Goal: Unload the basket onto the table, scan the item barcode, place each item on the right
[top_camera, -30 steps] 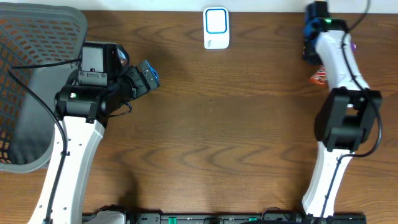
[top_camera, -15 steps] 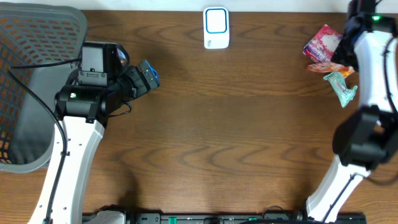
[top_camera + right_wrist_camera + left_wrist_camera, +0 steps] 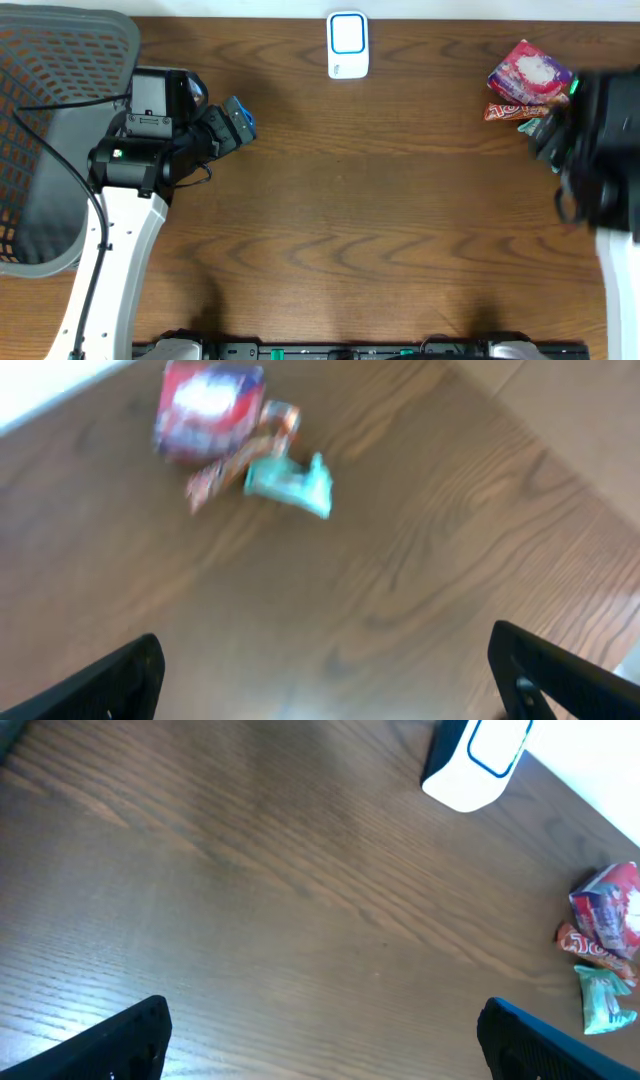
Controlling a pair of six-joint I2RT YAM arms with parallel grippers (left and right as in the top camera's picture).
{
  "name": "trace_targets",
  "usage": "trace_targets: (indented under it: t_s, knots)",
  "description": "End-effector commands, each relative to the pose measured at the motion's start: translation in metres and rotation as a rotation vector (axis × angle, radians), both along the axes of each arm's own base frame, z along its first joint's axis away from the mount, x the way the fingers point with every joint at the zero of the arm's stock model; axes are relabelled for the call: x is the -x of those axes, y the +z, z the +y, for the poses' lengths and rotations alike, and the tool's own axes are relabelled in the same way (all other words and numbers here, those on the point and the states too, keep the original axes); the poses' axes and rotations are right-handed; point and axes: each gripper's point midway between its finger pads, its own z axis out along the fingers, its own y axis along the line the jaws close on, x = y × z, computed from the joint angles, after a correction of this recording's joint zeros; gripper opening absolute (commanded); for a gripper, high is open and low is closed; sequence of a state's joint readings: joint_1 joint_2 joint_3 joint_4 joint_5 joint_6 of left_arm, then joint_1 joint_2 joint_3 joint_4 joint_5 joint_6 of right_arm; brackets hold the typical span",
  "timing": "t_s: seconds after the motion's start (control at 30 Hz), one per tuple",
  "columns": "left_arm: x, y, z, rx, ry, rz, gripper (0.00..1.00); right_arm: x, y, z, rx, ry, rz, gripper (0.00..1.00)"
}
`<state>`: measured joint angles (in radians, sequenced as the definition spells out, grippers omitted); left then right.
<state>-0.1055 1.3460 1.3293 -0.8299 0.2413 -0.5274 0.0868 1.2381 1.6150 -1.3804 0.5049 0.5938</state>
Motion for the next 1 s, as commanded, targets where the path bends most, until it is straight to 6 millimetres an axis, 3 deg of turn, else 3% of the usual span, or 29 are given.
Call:
trace_targets:
  t_s: [0.0,0.17,0.33,0.57,0.67,0.8,0.97]
  knots:
    - [0.0,0.002,0.001,0.003,0.004,-0.004,0.98,0.038,-0.018,0.033,-0.124,0.124,0.015,0.99]
    - [0.0,0.002,0.001,0.003,0.004,-0.004,0.98,0.088,-0.035,0.057,-0.277,0.224,0.077,0.99]
    - [0.0,0.002,0.001,0.003,0.004,-0.004,0.98,0.122,-0.035,0.055,-0.292,0.231,0.092,0.99]
    - [0.0,0.002,0.001,0.003,0.004,-0.004,0.98,0.139,-0.037,0.052,-0.29,0.228,0.111,0.99]
    - [0.0,0.002,0.001,0.003,0.004,-0.004,0.98,0.135,-0.034,0.044,-0.245,0.204,0.088,0.99]
    - [0.0,0.002,0.001,0.003,0.004,-0.004,0.98,0.109,-0.038,0.051,-0.232,0.275,0.036,0.99]
    - [0.0,0.002,0.001,0.003,0.004,-0.004,0.98,0.062,-0.058,0.093,-0.153,0.683,-0.201,0.99]
